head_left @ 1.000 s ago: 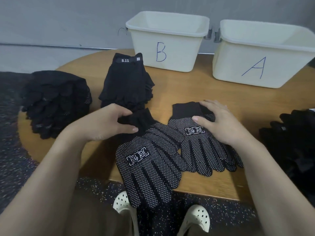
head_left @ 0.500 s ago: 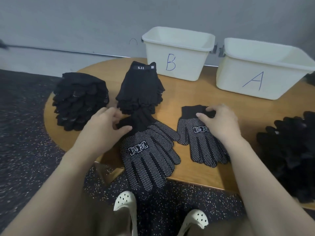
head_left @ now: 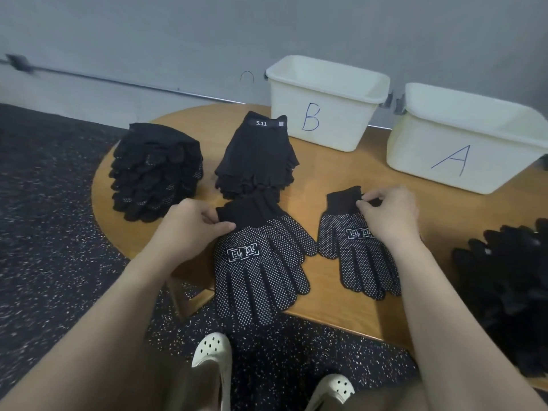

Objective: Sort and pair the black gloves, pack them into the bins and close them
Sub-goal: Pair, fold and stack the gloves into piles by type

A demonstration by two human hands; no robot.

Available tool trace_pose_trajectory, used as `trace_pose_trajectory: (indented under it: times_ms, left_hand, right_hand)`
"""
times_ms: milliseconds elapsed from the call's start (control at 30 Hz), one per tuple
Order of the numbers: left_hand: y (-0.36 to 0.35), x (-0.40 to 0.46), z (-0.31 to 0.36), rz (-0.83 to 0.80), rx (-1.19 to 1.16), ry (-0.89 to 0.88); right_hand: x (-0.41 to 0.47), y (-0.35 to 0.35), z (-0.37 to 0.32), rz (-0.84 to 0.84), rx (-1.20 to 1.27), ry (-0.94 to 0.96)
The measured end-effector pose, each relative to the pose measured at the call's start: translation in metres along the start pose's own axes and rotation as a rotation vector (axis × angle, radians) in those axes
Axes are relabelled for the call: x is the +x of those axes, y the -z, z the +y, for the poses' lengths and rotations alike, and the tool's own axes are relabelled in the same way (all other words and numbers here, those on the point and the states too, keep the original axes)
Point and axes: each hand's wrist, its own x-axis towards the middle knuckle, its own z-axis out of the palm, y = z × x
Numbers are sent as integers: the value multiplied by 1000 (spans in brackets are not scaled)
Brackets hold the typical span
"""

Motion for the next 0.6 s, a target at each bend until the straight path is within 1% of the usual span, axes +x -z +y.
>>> trace_pose_trajectory:
  times_ms: [167,300,433,467,533,567,600]
  left_hand:
    - [2,-1,-3,7,-62,-54]
    - [5,-3,2,4,-212,-56]
    - [6,-3,5,-16,-211,-31]
    - [6,-4,6,2,-196,-16]
    - [9,-7,7,110,-132,-7]
    - [10,-10,9,176,-117,-35]
    - [12,-13,12,204,-148,-78]
  right_hand:
    - [-3,25,-6,-8,271,-9]
    - [-19,40,-15,5,413,76]
    - [-39,49,-35,11,494,170]
    - [-44,48,-42,0,503,189]
    - [-55,43,-57,-30,510,217]
    - [-60,40,-65,-45,509,230]
    - [-66,36,-73,-59,502,251]
